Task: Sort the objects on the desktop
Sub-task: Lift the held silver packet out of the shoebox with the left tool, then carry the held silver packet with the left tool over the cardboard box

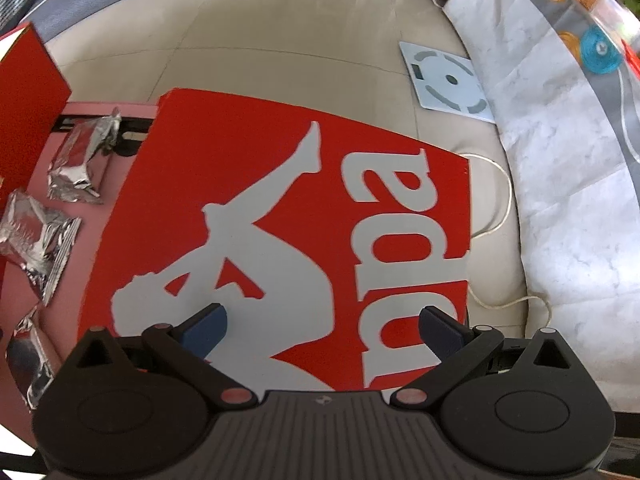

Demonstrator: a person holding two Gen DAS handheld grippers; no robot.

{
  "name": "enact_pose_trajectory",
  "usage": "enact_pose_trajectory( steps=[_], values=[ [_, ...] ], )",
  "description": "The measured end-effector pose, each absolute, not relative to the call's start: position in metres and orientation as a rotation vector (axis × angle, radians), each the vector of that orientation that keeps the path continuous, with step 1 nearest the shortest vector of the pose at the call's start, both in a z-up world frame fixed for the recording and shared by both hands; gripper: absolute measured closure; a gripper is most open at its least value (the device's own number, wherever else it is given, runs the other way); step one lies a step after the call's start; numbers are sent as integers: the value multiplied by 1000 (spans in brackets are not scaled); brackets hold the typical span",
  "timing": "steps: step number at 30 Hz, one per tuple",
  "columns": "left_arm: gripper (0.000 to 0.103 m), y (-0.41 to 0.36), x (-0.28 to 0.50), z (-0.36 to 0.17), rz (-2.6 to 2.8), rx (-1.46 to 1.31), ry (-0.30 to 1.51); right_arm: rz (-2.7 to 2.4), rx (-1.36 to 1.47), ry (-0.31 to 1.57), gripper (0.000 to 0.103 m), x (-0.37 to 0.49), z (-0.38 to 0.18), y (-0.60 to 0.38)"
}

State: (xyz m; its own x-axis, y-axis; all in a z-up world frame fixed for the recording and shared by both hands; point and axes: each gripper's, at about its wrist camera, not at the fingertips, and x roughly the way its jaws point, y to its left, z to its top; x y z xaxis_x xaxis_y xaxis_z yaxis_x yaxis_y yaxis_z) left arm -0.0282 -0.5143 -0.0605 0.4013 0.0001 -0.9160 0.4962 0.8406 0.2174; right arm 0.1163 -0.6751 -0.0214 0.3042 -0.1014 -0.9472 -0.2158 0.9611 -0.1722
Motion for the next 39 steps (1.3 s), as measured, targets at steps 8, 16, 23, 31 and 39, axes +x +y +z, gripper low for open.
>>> enact_pose_trajectory(
  steps=[8,16,23,31,39],
  values=[
    [28,-509,-26,-60,-328,429,1134,96,-342,1248,1,110,-22,-663],
    [34,-505,-28,-57,-316,403,1135,105,-367,1247,2,103,-20,-652],
    [36,-499,-32,-40,-281,357,1102,117,-356,1242,2,101,-18,-644],
    [36,-494,-37,-23,-280,323,1072,127,-349,1233,2,98,-14,-638],
    [58,-495,-34,-20,-282,309,1075,132,-340,1234,2,97,-12,-636]
  ],
)
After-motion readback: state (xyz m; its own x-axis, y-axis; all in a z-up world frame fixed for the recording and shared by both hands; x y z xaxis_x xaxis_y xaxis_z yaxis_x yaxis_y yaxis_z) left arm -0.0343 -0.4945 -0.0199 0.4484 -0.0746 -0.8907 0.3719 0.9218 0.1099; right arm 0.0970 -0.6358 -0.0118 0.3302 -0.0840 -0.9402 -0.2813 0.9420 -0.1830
